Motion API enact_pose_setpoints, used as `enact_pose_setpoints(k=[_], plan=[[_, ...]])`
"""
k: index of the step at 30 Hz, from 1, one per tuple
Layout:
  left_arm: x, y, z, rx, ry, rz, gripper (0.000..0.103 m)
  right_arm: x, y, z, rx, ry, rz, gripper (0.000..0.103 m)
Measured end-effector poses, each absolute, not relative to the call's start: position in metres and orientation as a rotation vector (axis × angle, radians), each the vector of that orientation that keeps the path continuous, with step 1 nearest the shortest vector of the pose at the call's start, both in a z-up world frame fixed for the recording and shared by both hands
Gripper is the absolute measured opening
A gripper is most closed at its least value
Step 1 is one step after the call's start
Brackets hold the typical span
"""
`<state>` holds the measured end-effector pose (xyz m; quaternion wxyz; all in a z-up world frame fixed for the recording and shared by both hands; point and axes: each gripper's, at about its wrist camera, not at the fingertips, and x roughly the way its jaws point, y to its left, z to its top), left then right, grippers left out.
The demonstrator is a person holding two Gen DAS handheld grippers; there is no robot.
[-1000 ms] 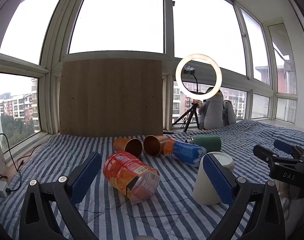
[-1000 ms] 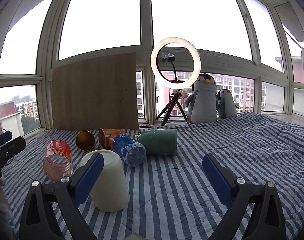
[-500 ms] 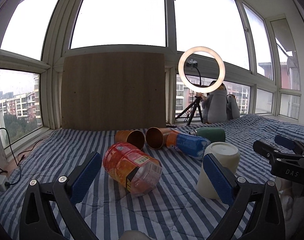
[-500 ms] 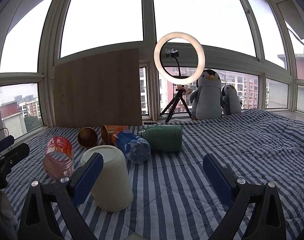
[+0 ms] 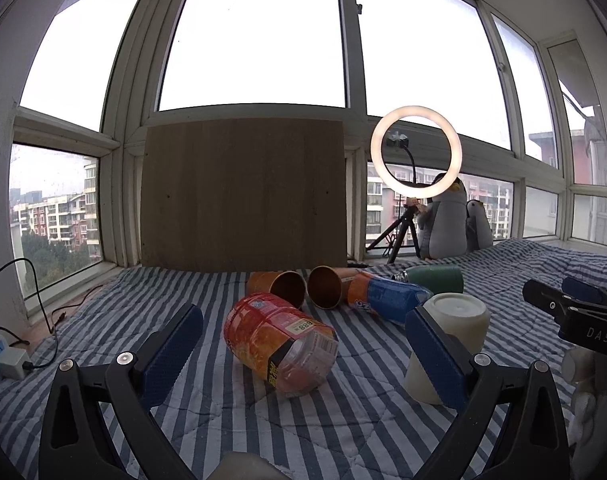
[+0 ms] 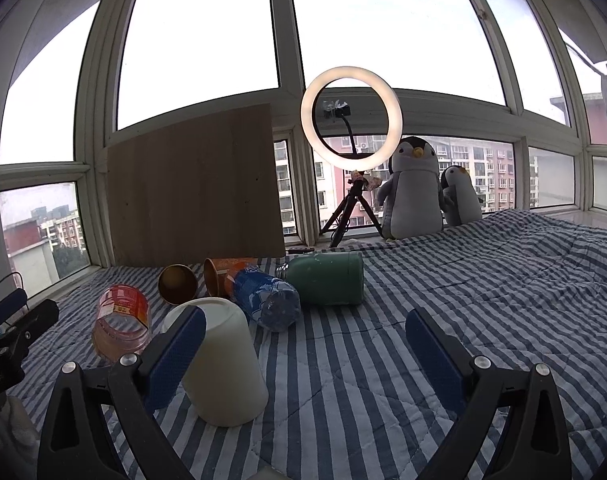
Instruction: Flip cup upside down
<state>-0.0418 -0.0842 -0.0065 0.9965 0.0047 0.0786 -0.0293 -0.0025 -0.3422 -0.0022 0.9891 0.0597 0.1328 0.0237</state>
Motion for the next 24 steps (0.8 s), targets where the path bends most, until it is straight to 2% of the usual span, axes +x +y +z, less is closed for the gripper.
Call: enact_pose_setpoints(k=[24], plan=[[-0.043, -0.0807, -0.0061, -0.008, 0.147, -0.046, 0.103, -0.0025, -0.3444, -0.0033, 0.127, 0.266, 0.05, 0.101]])
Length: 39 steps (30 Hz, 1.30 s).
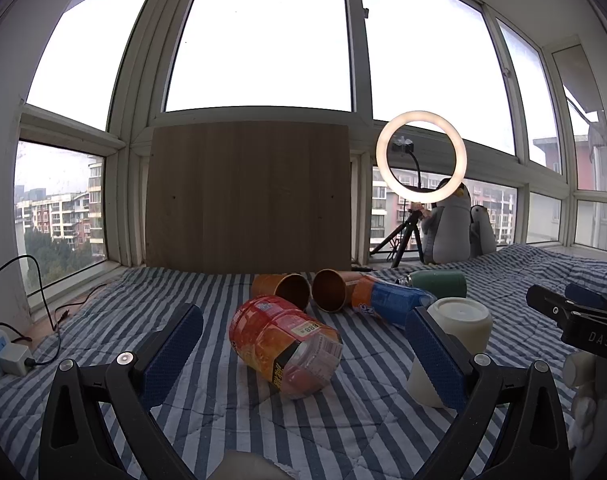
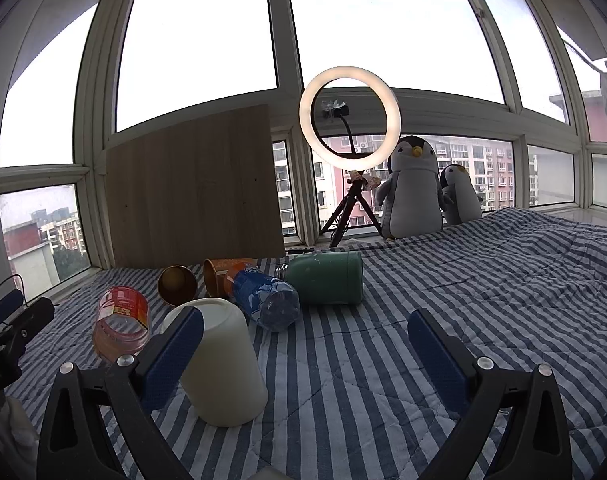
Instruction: Flip cup upside down
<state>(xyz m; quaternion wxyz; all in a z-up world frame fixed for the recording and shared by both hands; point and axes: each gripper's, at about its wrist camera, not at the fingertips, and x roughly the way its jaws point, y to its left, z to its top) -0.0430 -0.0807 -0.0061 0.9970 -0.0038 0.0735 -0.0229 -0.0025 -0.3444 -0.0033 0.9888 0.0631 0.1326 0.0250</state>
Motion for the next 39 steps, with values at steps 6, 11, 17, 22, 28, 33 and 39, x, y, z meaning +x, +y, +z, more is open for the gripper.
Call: enact_pose_setpoints(k=[6, 11, 17, 22, 28, 33, 39], plan=[[-0.0428, -0.0803, -0.0067, -0.009, 0.146, -0.045, 0.103, -0.0033, -0.3447, -0.003, 0.13, 0.267, 0.052, 0.101], [-0.0426, -0.0805, -0.0069, -0.009, 0.145, -0.045, 0.103, -0.0035, -0.3444, -0.0023, 0.129, 0.269, 0.053, 0.101], [-0.0428, -0.0802, -0.0067, -0.009, 0.146, -0.045, 0.103, -0.0031, -0.3442, -0.0017, 0.13, 0.272, 0.053, 0.101], [-0.0428, -0.0802, -0.0066, -0.009, 0.146, -0.045, 0.103, -0.0023, -0.3439, -0.0016, 0.131, 0.274, 0.054, 0.101], [-0.0427, -0.0802, -0.007, -0.009, 0.146, -0.044, 0.103, -0.0022, -0.3437, -0.0018, 0.133, 0.274, 0.056, 0.101], [-0.0426, -0.0803, -0.007, -0.008, 0.146, -0.044, 0.103, -0.0022, -0.3436, -0.0019, 0.133, 0.275, 0.057, 0.101], [-0.0426, -0.0803, -0.007, -0.008, 0.146, -0.044, 0.103, -0.0022, -0.3435, -0.0019, 0.134, 0.276, 0.058, 0.101]])
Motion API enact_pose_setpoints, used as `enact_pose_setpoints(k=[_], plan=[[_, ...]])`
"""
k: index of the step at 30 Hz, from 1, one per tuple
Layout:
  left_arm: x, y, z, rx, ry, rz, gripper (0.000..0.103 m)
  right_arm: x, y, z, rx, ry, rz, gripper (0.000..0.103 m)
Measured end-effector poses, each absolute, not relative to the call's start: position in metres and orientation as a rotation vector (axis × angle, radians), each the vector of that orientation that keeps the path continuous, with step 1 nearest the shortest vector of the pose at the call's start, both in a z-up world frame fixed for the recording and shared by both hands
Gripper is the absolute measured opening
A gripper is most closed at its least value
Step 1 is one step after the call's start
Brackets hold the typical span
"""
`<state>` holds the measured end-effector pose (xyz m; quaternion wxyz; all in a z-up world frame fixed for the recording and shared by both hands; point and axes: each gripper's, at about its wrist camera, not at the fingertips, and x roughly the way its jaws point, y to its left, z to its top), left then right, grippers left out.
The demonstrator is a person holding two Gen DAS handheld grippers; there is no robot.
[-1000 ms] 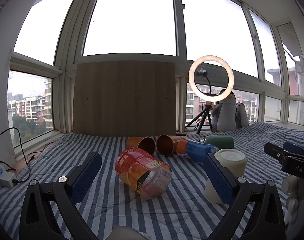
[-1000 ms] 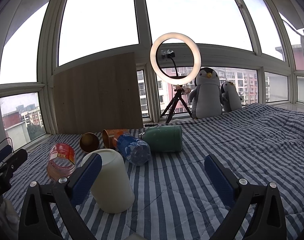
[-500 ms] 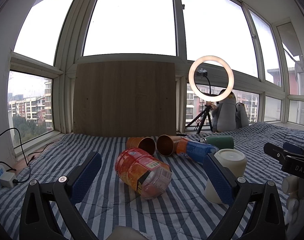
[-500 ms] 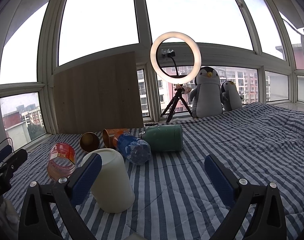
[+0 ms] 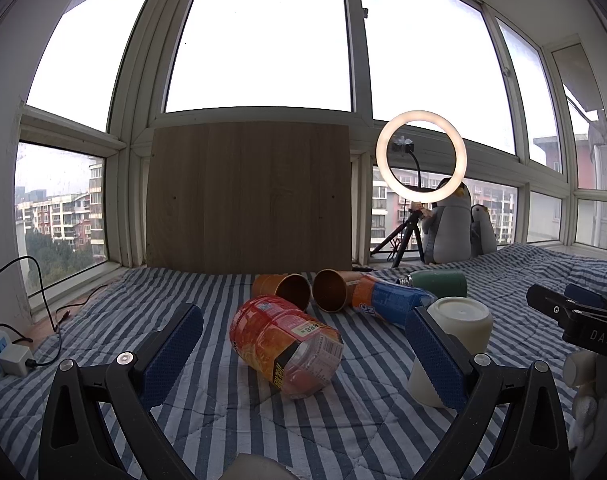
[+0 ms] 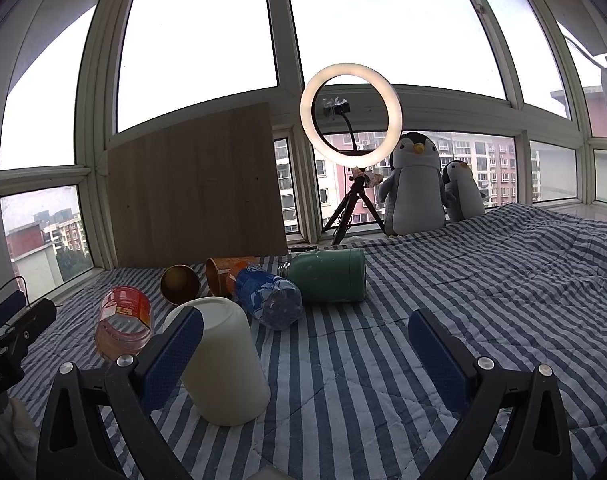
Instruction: Flip cup upside down
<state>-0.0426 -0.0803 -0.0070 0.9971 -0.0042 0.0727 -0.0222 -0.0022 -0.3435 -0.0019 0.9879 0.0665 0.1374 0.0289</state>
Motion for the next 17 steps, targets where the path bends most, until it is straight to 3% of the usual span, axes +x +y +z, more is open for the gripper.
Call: enact_pose_setpoints(k=[17], plan=[[-0.0433, -0.0804, -0.0087, -0.001, 0.147, -0.047, 0.103, -0.0011, -0.3425, -0.0019, 0.136, 0.276, 0.058, 0.101]])
